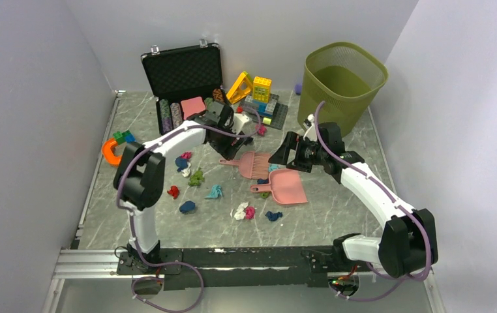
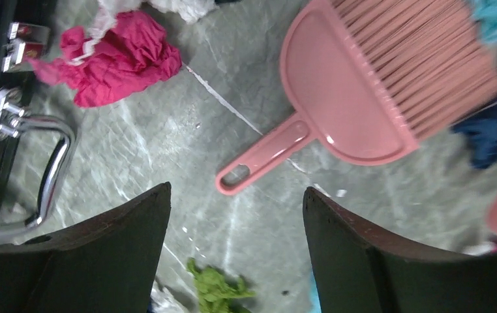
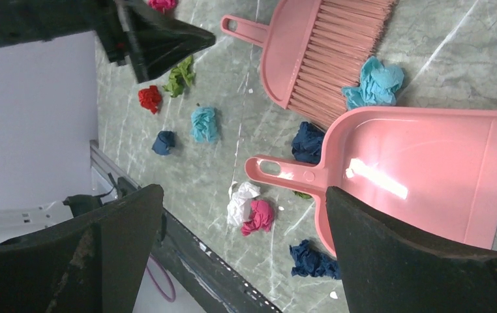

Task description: Sweep away the paper scraps from the table

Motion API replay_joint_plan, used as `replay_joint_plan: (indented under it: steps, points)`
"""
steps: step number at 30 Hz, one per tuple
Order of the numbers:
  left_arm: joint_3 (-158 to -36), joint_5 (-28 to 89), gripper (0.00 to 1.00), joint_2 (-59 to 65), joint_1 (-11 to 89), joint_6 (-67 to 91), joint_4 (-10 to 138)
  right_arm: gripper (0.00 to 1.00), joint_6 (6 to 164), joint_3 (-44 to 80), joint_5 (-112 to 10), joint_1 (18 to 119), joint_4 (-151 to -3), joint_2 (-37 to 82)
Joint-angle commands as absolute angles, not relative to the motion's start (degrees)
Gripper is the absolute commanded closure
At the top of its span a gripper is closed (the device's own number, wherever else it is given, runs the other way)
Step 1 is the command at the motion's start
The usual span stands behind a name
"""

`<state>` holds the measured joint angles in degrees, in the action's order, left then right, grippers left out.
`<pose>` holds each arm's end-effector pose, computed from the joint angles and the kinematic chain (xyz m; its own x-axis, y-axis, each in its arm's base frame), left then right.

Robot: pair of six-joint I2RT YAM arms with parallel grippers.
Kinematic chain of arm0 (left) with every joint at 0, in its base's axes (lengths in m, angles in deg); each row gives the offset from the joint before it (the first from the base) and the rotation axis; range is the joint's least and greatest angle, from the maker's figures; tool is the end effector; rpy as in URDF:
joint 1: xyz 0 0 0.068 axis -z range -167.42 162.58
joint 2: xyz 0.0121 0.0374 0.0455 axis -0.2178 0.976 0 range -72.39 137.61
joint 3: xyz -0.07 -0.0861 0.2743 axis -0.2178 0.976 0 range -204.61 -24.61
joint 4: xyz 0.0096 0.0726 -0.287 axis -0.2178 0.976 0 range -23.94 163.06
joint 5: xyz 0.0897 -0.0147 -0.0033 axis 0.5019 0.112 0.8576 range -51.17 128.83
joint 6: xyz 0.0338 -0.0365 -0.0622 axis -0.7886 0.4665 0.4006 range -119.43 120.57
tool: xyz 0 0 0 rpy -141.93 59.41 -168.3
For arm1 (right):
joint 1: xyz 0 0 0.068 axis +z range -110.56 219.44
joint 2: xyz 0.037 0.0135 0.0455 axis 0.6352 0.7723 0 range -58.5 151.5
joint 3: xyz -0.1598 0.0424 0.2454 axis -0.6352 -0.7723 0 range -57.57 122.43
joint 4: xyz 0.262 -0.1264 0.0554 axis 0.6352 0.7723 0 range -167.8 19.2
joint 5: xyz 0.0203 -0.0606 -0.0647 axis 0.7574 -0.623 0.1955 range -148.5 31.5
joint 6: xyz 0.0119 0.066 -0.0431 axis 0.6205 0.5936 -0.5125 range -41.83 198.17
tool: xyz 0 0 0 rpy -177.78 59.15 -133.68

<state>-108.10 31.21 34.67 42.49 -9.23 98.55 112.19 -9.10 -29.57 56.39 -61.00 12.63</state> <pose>0.3994 -0.2402 0.2131 -0.6136 0.5477 -0.5688 0.6727 0.7398 -0.0133 0.2902 0.1233 0.2474 -0.8464 0.2540 -0.4680 -0.1675 0.7073 0.6868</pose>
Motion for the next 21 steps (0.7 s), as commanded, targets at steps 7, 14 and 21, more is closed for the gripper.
replay_joint_plan:
  steps: [7,14,21]
  points:
    - [-118.1,29.0,0.22,46.1,42.1,-31.2,110.3,0.00,110.3,-4.9,-30.0,56.0,-57.5,10.9]
    - [-116.7,29.9,0.27,48.2,42.2,-31.1,107.1,0.00,111.4,-5.7,-29.3,56.0,-58.6,11.1]
    - [-111.7,30.5,0.33,47.8,44.1,-30.3,102.2,0.00,111.6,-6.0,-29.5,55.9,-59.0,11.2]
